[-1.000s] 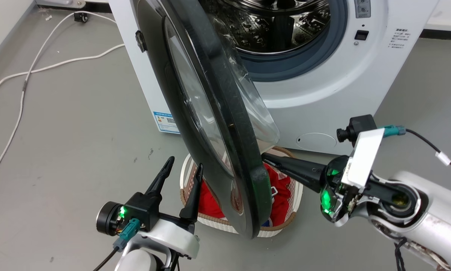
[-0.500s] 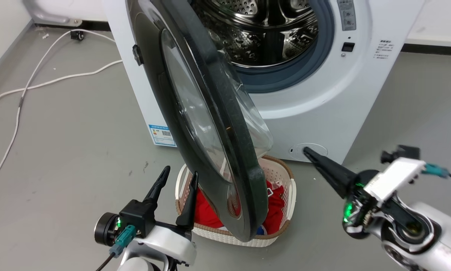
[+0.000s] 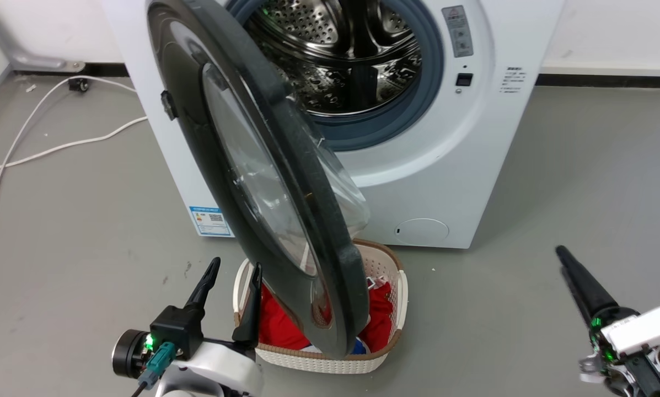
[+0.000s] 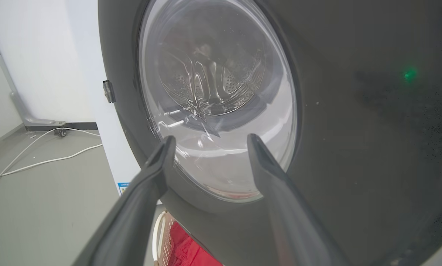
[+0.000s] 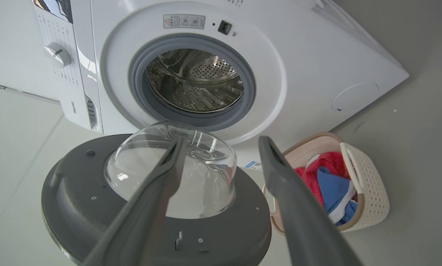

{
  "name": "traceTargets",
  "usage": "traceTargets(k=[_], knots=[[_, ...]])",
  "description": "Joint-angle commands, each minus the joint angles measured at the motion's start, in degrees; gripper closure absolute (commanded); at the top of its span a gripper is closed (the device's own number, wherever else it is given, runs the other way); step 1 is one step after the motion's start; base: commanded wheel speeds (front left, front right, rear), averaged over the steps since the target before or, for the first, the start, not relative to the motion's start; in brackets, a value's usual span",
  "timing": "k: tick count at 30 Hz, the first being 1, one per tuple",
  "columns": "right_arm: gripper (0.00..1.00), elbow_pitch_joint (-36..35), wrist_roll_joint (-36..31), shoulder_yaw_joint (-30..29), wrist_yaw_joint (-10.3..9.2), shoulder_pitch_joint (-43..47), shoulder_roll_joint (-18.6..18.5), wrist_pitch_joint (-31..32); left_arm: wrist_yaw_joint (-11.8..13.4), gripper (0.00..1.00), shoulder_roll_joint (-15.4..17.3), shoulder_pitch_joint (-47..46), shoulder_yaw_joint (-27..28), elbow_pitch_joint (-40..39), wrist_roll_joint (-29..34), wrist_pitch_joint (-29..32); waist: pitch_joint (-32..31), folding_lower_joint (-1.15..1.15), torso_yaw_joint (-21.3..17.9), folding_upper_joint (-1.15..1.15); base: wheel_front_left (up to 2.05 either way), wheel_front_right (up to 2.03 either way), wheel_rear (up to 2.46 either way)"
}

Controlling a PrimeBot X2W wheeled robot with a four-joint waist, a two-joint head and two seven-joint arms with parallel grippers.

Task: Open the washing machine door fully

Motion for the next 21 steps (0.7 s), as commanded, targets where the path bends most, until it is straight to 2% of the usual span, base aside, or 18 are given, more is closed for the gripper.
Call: traceTargets(k=[1, 5, 9, 15, 21], knots=[[0.00, 1.0, -3.0, -1.5, 0.14, 1.3, 1.0, 0.0, 0.2, 0.00, 0.4, 0.8, 0.2, -0.1, -0.3, -0.2, -0.3, 0.00, -0.5, 0.00, 0.00, 0.00, 0.00], [0.00, 6.1, -21.8, -11.4, 0.14, 4.4, 5.2, 0.0, 0.6, 0.00, 0.9, 1.3, 0.6, -0.2, -0.5, -0.2, -1.0, 0.00, -1.4, 0.00, 0.00, 0.00, 0.00], [0.00, 7.1, -45.2, -22.9, 0.14, 7.2, 11.0, -0.1, 1.0, 0.00, 1.4, 1.7, 0.9, -0.4, -0.5, -0.1, -1.5, 0.00, -2.1, 0.00, 0.00, 0.00, 0.00], [0.00, -0.8, -72.4, -35.6, 0.14, 12.1, 21.2, 0.3, 1.2, 0.00, 2.0, 1.9, 0.5, -0.7, -0.5, 0.4, -1.9, 0.00, -2.7, 0.00, 0.00, 0.00, 0.00], [0.00, -13.2, -92.8, -42.1, 0.07, 16.4, 29.6, 6.9, 1.4, 0.00, 2.5, 1.3, -0.1, -1.0, 0.0, 0.8, -1.8, 0.00, -2.6, 0.00, 0.00, 0.00, 0.00]])
